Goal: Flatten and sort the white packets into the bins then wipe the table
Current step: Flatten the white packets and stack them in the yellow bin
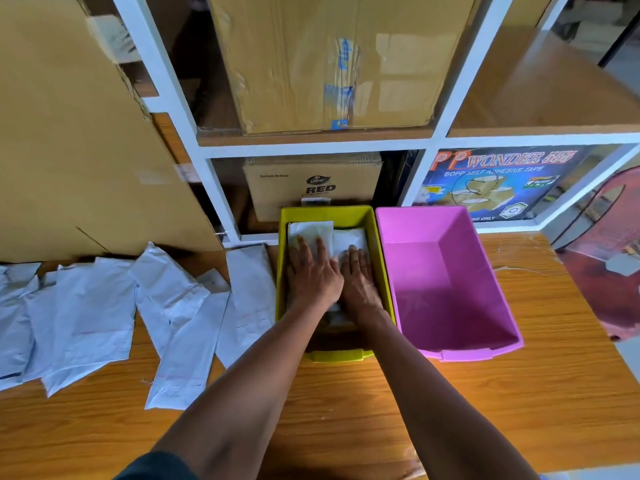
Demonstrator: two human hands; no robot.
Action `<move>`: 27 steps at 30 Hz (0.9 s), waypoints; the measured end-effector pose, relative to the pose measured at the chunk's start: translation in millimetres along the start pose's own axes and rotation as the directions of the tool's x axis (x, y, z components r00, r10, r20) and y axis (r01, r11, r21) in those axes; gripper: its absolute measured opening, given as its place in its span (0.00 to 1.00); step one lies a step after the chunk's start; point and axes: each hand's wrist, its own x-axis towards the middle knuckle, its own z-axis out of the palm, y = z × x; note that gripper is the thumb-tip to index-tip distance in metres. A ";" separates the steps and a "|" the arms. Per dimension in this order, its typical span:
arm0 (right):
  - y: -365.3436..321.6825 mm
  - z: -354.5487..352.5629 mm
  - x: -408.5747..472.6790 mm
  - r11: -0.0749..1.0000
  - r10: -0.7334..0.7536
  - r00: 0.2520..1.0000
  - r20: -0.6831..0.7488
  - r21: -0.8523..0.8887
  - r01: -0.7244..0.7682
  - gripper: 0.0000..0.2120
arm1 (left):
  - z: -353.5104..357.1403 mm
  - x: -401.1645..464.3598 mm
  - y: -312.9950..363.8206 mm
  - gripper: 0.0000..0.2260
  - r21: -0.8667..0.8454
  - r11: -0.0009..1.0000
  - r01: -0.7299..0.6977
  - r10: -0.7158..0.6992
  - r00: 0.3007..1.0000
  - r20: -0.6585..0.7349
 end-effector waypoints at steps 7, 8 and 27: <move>3.1 3.9 17.5 0.996 -0.084 0.978 -0.192 0.023 0.090 0.31 | 15.1 27.0 -12.0 0.33 -0.013 0.973 -0.230 0.226 0.963 -0.148; 3.2 2.4 21.0 0.995 -0.097 0.974 -0.206 0.014 0.102 0.32 | 18.1 31.4 -14.6 0.33 -0.029 0.971 -0.236 0.229 0.962 -0.150; 9.1 28.4 34.6 0.985 -0.048 0.989 -0.139 0.156 0.069 0.30 | 50.6 30.3 -54.3 0.32 0.275 0.889 -0.367 0.408 0.907 -0.106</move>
